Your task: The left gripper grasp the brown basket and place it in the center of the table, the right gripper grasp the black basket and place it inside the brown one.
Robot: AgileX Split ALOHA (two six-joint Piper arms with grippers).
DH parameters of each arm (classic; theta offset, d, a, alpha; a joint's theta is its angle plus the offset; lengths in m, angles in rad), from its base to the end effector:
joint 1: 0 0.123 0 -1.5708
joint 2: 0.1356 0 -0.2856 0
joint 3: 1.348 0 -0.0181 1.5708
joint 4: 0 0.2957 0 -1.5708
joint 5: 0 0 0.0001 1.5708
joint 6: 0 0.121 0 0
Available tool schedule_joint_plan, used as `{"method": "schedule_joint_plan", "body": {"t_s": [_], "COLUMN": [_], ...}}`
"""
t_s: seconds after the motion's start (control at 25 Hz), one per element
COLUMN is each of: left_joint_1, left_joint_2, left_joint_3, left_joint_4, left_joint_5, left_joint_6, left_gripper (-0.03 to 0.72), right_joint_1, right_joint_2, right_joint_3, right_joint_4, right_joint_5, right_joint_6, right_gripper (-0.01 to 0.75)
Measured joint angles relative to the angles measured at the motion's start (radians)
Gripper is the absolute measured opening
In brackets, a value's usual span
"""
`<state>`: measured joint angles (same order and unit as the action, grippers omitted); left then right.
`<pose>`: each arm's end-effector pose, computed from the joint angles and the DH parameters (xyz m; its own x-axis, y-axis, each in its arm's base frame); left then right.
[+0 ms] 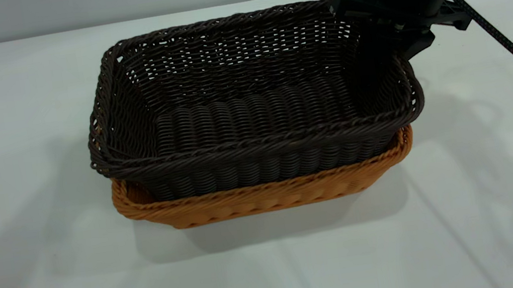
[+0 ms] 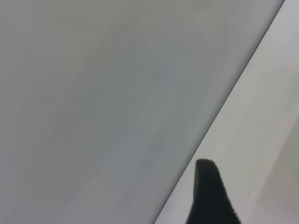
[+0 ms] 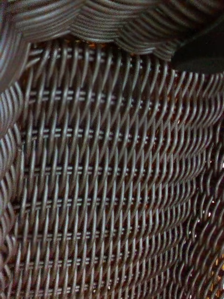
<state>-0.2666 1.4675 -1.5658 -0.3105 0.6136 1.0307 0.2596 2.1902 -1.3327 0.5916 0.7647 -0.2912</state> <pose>0.3860 -0.1275 0.4337 0.0184 0.7084 -0.7056 0.5628 0.5759 0.5929 0.4081 0.1568 0.0274 -0.9917 -0.1111 -0.0649 -0.1278 0.9083 0.3984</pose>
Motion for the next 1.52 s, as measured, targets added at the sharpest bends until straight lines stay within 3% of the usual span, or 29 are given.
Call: {"method": "schedule_joint_plan", "body": {"t_s": [0.12, 0.36, 0.48, 0.96, 1.12, 1.36, 1.52], "left_joint_1": [0.000, 0.000, 0.000, 0.000, 0.000, 0.000, 0.000], "left_joint_2": [0.000, 0.000, 0.000, -0.155, -0.265, -0.385, -0.440], "left_joint_3": [0.000, 0.000, 0.000, 0.000, 0.000, 0.000, 0.027], "left_joint_4": [-0.004, -0.004, -0.020, -0.042, 0.014, 0.259, 0.401], "left_joint_5": [0.000, 0.016, 0.045, 0.224, 0.325, 0.553, 0.554], "left_joint_6": [-0.001, -0.001, -0.001, -0.065, -0.235, -0.614, -0.816], "left_gripper": [0.411, 0.411, 0.411, 0.411, 0.411, 0.411, 0.411], "right_joint_1": [0.001, 0.001, 0.001, 0.001, 0.001, 0.001, 0.001], "right_joint_2": [0.000, -0.004, -0.032, -0.456, -0.657, -0.935, -1.123], "right_joint_3": [-0.002, -0.006, -0.006, -0.006, -0.006, 0.010, 0.092], "right_joint_4": [0.012, 0.021, -0.002, -0.180, -0.253, -0.344, -0.408], "right_joint_5": [0.004, 0.086, 0.134, 0.298, 0.371, 0.469, 0.480], "right_joint_6": [0.018, -0.021, -0.040, 0.002, 0.077, 0.179, 0.241], "right_gripper": [0.195, 0.463, 0.538, 0.548, 0.526, 0.498, 0.498]}}
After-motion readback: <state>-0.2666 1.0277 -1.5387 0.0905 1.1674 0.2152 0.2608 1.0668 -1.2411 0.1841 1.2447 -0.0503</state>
